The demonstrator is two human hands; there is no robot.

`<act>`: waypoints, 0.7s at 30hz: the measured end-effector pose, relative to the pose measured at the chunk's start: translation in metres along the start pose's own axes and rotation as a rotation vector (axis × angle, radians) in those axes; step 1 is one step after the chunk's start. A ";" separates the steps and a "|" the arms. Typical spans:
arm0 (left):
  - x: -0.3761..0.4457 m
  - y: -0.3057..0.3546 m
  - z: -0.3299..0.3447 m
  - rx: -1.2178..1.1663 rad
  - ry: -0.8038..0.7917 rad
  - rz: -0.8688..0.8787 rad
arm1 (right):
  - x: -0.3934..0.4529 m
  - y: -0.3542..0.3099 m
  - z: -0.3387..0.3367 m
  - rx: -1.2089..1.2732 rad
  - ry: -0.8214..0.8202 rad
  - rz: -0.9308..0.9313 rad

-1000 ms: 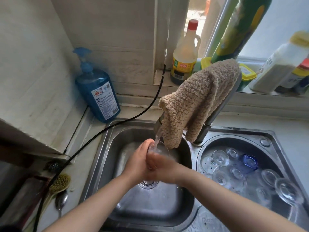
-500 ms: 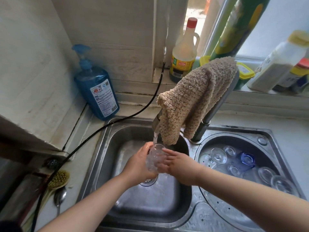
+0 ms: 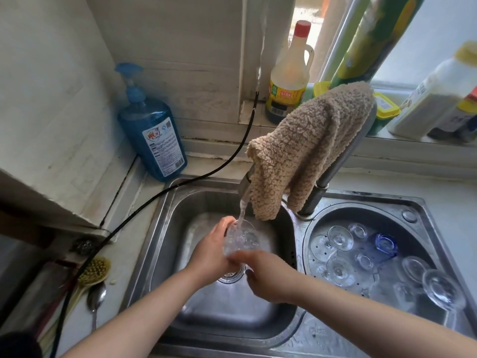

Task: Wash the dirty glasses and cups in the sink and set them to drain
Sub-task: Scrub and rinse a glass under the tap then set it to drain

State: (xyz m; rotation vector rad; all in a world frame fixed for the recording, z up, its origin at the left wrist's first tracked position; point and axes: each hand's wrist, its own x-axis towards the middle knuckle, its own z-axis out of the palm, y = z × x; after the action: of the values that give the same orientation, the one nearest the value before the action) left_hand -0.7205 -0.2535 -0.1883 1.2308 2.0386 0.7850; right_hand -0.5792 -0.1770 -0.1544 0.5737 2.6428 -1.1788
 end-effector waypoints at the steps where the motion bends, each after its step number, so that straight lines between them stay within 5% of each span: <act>1: -0.001 -0.001 -0.001 -0.012 -0.014 -0.006 | 0.000 0.012 -0.001 -0.190 0.006 -0.079; 6: -0.002 -0.001 -0.007 -0.145 -0.144 -0.077 | 0.004 0.056 -0.020 -0.571 0.107 -0.281; 13: -0.009 -0.011 -0.013 -0.378 -0.359 -0.229 | 0.010 0.037 -0.035 -0.212 -0.014 -0.209; 17: -0.024 0.007 0.014 -0.066 0.007 -0.180 | 0.016 0.022 -0.036 0.072 -0.004 -0.110; 21: -0.021 0.013 0.032 -0.020 0.311 -0.144 | 0.029 0.001 -0.023 0.224 0.057 -0.020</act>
State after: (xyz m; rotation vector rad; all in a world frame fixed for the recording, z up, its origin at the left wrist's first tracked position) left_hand -0.6817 -0.2624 -0.1946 0.9852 2.3307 0.9725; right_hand -0.6050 -0.1516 -0.1492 0.6282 2.5853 -1.4987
